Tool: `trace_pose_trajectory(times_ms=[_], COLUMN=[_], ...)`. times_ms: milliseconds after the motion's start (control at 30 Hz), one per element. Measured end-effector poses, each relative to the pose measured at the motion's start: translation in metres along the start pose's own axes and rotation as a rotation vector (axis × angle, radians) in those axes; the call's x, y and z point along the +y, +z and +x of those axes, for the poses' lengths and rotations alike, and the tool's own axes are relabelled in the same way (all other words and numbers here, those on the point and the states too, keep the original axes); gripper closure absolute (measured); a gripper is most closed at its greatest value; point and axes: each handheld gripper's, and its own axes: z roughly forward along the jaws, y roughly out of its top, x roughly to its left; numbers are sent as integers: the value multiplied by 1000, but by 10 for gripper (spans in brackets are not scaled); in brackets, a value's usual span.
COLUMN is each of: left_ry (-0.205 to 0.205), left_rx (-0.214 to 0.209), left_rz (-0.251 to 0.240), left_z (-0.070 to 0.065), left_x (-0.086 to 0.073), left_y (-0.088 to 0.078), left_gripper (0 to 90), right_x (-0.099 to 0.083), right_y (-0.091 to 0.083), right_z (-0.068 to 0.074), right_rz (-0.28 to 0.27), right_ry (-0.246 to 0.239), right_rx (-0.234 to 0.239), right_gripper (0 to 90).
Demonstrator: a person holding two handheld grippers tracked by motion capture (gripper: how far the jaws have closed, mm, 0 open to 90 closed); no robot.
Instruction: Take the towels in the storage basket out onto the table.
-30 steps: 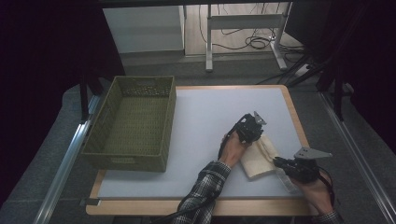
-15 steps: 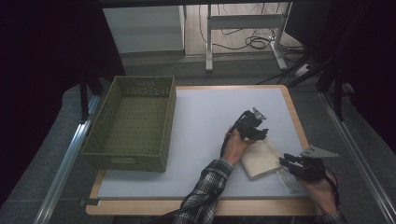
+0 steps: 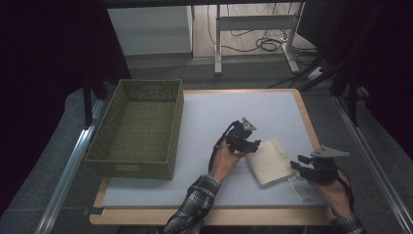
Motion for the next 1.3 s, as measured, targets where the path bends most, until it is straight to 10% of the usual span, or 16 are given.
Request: trace_pose_trajectory(times_ms=[567,767,1067,1300], left_ry=[-47,-50,-106,-68], left_rx=[-7,-70,-169,-125], left_rz=[95,103,93,51], left_z=[5,3,10,12], left_x=[-37,-36,-38,-31], left_y=[18,17,18,6], left_gripper=[438,639,846,855], right_x=[-14,-13,-13,-8], right_y=[11,12,12,9], right_z=[-4,-4,-7,-3], right_rz=[102,124,126,116], right_ry=[56,92,142,105], right_rx=[64,138,177,175], right_gripper=[529,776,826,830])
